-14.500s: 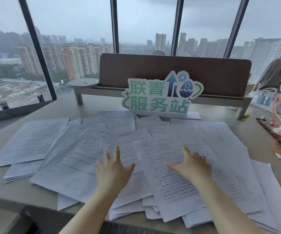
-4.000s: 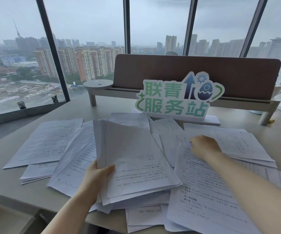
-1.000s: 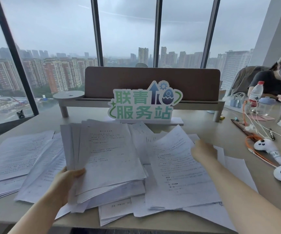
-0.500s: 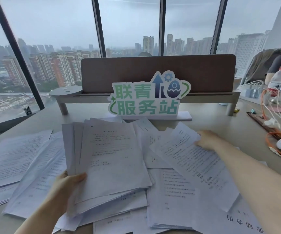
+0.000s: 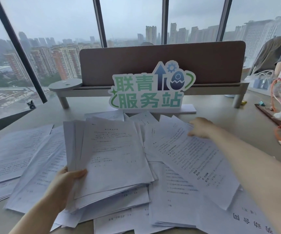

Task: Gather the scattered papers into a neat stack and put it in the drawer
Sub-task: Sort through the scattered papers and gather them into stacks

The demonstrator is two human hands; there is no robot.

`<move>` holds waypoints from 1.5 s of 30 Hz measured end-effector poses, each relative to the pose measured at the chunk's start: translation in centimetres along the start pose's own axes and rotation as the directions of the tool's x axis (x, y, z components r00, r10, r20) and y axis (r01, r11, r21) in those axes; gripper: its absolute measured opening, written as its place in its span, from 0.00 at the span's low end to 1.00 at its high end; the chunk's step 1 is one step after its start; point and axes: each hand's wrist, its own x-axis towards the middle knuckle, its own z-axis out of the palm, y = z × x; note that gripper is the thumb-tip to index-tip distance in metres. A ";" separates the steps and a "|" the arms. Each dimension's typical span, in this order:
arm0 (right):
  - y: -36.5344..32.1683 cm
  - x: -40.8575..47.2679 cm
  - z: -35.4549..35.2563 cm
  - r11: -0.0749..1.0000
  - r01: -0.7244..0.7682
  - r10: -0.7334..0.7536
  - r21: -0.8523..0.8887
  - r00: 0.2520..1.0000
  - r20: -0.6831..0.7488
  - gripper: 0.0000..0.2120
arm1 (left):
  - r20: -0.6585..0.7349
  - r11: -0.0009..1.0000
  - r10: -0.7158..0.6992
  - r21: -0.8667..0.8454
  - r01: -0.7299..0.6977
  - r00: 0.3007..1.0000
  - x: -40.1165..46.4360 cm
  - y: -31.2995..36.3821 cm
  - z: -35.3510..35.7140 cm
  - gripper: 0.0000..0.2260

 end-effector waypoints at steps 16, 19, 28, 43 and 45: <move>-3.0 3.2 0.3 0.993 0.062 -0.043 -0.104 0.983 0.177 0.42 | -0.015 1.000 -0.015 -0.012 0.015 1.000 0.4 -0.1 -0.1 0.10; -3.1 3.1 0.4 0.994 0.070 -0.055 -0.080 0.984 0.172 0.38 | -0.017 1.000 -0.007 0.004 0.007 1.000 0.2 0.1 -0.1 0.11; -3.0 0.5 -0.7 0.991 0.106 -0.107 0.078 0.994 0.002 0.17 | -0.006 0.999 0.027 0.019 -0.027 1.000 -0.5 0.5 0.2 0.09; -2.1 -5.7 -9.3 0.945 0.243 -0.061 0.219 0.789 -0.611 0.07 | 0.017 0.998 0.048 0.037 -0.049 0.999 -1.2 0.4 0.1 0.12; -2.7 -6.4 -10.8 0.921 0.292 -0.047 0.257 0.741 -0.670 0.09 | 0.026 0.999 0.035 0.035 -0.036 0.999 -1.2 0.4 -0.2 0.14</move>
